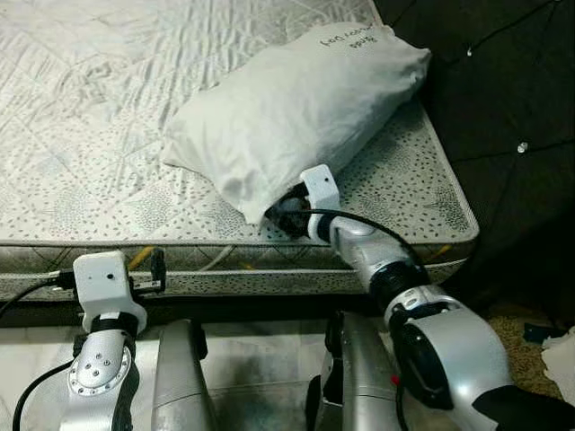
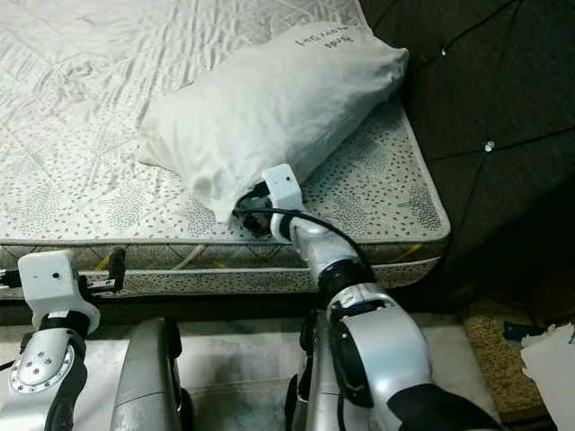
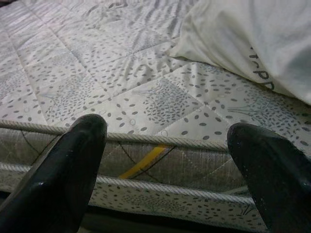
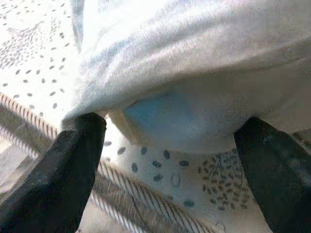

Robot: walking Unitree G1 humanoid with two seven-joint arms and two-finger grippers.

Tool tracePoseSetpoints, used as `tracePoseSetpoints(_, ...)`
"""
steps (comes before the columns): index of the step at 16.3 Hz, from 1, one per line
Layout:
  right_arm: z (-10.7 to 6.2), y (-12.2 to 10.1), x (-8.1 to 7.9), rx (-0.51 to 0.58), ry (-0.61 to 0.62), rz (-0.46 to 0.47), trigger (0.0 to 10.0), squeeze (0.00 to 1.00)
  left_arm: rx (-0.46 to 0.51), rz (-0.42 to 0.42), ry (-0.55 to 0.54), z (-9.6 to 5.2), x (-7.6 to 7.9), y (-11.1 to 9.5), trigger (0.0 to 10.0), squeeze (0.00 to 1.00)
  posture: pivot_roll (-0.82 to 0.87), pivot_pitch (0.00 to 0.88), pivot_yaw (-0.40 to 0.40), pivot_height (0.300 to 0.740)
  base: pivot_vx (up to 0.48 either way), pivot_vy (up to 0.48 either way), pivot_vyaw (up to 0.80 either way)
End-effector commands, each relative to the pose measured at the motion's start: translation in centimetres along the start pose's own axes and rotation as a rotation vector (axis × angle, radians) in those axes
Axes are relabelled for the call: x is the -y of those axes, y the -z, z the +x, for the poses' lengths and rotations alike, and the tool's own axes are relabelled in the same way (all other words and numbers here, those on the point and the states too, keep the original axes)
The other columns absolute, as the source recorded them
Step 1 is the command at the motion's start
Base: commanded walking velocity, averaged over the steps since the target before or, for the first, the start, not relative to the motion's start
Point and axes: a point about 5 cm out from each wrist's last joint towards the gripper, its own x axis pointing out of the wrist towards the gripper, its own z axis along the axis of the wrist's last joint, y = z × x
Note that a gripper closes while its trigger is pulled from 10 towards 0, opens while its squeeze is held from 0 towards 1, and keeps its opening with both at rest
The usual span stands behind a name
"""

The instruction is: Clean up the room

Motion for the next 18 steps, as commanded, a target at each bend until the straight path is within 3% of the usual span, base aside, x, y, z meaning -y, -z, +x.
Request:
tracePoseSetpoints(1,0.1,0.3,-0.5,-0.030,-0.075,0.023,10.0,0.00,-0.009,-0.001,0.007,0.0,0.1,0.0,10.0,0.00,0.19,0.175,-0.069,0.541,0.000,0.000,0.00)
tracePoseSetpoints(5,-0.1,0.3,-1.1,-0.038,-0.221,0.082,10.0,0.00,-0.004,-0.009,0.026,0.5,0.6,0.0,10.0,0.00,0.18,0.157,-0.067,0.541,0.000,0.000,0.00)
tracePoseSetpoints(7,0.1,-0.2,-1.3,-0.019,-0.208,0.118,10.0,0.00,-0.002,-0.010,0.030,0.6,0.7,0.0,10.0,0.00,0.18,0.149,-0.066,0.541,0.000,0.000,0.00)
tracePoseSetpoints(9,0.6,-0.7,-1.8,0.021,-0.112,0.175,10.0,0.00,0.000,-0.009,0.036,0.8,0.8,-0.1,10.0,0.00,0.18,0.144,-0.065,0.541,0.000,0.000,0.00)
tracePoseSetpoints(14,1.5,-1.2,-2.8,0.070,0.088,0.187,10.0,0.00,0.006,-0.008,0.043,1.1,1.0,-0.2,10.0,0.00,0.19,0.131,-0.064,0.541,0.000,0.000,0.00)
tracePoseSetpoints(16,1.5,-1.8,-2.4,0.107,0.186,0.177,10.0,0.00,0.010,-0.009,0.043,1.3,1.1,-0.2,10.0,0.00,0.19,0.129,-0.068,0.541,0.000,0.000,0.00)
tracePoseSetpoints(18,1.3,-2.5,-1.8,0.152,0.282,0.239,10.0,0.00,0.015,-0.011,0.044,1.4,1.2,-0.3,10.0,0.00,0.19,0.127,-0.071,0.541,0.000,0.000,0.00)
